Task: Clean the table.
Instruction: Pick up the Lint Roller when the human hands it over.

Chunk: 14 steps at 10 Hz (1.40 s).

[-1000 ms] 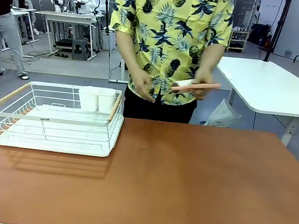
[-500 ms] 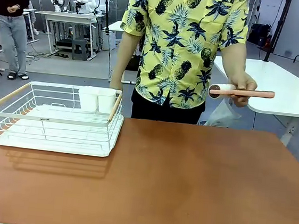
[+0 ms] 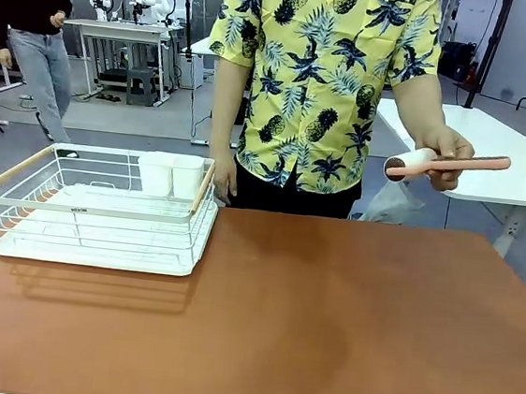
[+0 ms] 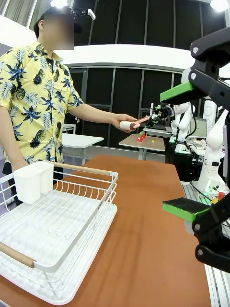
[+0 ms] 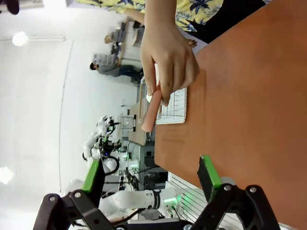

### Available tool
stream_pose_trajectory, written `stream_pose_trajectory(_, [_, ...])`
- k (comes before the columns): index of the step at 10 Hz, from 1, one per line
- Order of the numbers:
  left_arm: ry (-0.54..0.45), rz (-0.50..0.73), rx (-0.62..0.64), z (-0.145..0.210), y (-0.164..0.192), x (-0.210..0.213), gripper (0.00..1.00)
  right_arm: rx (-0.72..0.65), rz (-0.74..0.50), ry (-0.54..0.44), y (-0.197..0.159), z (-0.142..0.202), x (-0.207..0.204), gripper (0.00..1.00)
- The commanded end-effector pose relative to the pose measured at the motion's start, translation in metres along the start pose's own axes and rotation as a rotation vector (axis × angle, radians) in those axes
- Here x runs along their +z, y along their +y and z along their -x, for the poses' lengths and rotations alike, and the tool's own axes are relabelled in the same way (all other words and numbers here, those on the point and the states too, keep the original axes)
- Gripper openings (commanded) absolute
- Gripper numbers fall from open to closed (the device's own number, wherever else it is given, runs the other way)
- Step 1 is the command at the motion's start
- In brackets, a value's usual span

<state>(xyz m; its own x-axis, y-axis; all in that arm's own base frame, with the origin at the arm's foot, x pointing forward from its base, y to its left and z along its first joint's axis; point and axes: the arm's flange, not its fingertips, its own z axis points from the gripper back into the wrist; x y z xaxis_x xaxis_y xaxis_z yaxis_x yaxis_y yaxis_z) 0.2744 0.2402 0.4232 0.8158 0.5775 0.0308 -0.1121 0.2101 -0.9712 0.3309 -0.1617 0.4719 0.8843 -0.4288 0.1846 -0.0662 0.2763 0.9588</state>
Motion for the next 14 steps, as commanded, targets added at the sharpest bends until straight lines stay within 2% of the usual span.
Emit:
stream_pose_trajectory(1, [0.010, 0.007, -0.012, 0.003, 0.001, 0.004, 1.00, -0.146, 0.098, -0.048, 0.050, 0.023, -0.034, 1.00])
stream_pose_trajectory(3, [0.010, 0.007, -0.012, 0.003, 0.001, 0.004, 1.00, -0.193, 0.188, -0.086, 0.066, 0.034, -0.080, 1.00])
stream_pose_trajectory(4, [0.010, 0.007, -0.012, 0.003, 0.001, 0.004, 1.00, -0.198, 0.220, -0.118, 0.068, 0.036, -0.096, 1.00])
stream_pose_trajectory(7, [0.010, 0.007, -0.012, 0.003, 0.001, 0.004, 1.00, -0.257, 0.265, -0.134, 0.063, 0.042, -0.133, 1.00])
stream_pose_trajectory(11, [0.010, 0.007, -0.012, 0.003, 0.001, 0.004, 1.00, -0.248, 0.293, -0.162, 0.048, 0.050, -0.163, 1.00])
stream_pose_trajectory(14, [0.010, 0.007, -0.012, 0.003, 0.001, 0.004, 1.00, -0.240, 0.290, -0.171, 0.040, 0.053, -0.169, 1.00])
